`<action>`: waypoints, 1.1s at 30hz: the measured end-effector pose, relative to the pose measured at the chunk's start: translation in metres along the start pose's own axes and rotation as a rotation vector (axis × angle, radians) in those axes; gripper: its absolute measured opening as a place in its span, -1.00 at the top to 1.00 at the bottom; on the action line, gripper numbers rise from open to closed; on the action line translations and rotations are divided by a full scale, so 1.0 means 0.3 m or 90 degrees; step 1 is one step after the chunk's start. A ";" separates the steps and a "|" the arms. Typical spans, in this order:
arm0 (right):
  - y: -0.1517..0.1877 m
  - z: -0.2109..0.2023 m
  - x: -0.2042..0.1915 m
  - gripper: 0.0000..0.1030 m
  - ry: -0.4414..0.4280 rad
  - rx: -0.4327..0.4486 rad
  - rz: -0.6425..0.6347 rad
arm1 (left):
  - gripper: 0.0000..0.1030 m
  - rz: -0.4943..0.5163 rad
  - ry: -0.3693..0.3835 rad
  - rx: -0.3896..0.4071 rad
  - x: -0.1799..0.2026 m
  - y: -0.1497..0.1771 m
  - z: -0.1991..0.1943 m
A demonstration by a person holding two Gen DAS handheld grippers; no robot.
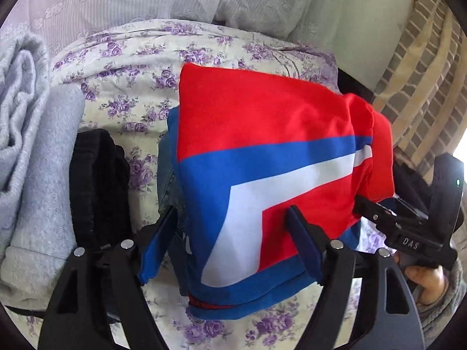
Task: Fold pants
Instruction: 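Open both tools and release the pants on the stack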
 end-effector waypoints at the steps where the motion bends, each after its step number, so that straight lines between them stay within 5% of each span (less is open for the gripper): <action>1: -0.003 -0.028 -0.008 -0.77 0.005 0.016 -0.009 | -0.43 -0.006 0.007 0.006 0.001 0.000 -0.026; 5: -0.020 -0.244 -0.063 -0.77 0.017 0.174 -0.049 | -0.47 0.034 -0.008 0.106 0.054 -0.012 -0.161; 7: -0.072 -0.299 -0.080 -0.77 -0.082 0.204 -0.040 | -0.62 0.031 0.006 0.150 0.073 -0.034 -0.218; 10: -0.177 -0.241 -0.073 -0.75 -0.232 0.144 0.040 | -0.67 0.029 0.037 0.116 0.107 -0.088 -0.182; 12: -0.226 -0.157 -0.058 -0.69 -0.280 0.097 0.098 | -0.67 0.036 0.017 0.070 0.126 -0.099 -0.099; 14: -0.238 -0.058 -0.035 -0.62 -0.279 0.048 0.146 | -0.66 0.028 -0.016 0.042 0.122 -0.095 -0.019; 21: -0.194 -0.111 -0.035 -0.58 -0.274 0.082 0.143 | -0.67 0.080 -0.070 0.057 0.151 -0.034 0.004; 23: -0.185 -0.203 -0.040 -0.65 -0.241 0.129 0.114 | -0.79 0.077 -0.054 0.077 0.155 -0.014 -0.057; 25: -0.137 -0.311 -0.047 -0.93 -0.171 0.178 0.095 | -0.90 0.067 -0.055 0.120 0.162 0.019 -0.140; 33: 0.202 -0.573 -0.169 -0.93 0.097 0.274 0.022 | -0.90 0.043 -0.119 0.192 0.249 0.274 -0.343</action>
Point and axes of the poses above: each gripper's, at about its wrist camera, not at the fingertips, and z roughly the way its jaws point, x to its right, y to its underside, the point moved 2 cm from there along z, roughly the way its jaws point, and after that the axes turned 11 degrees about -x, right-handed, at the moved point
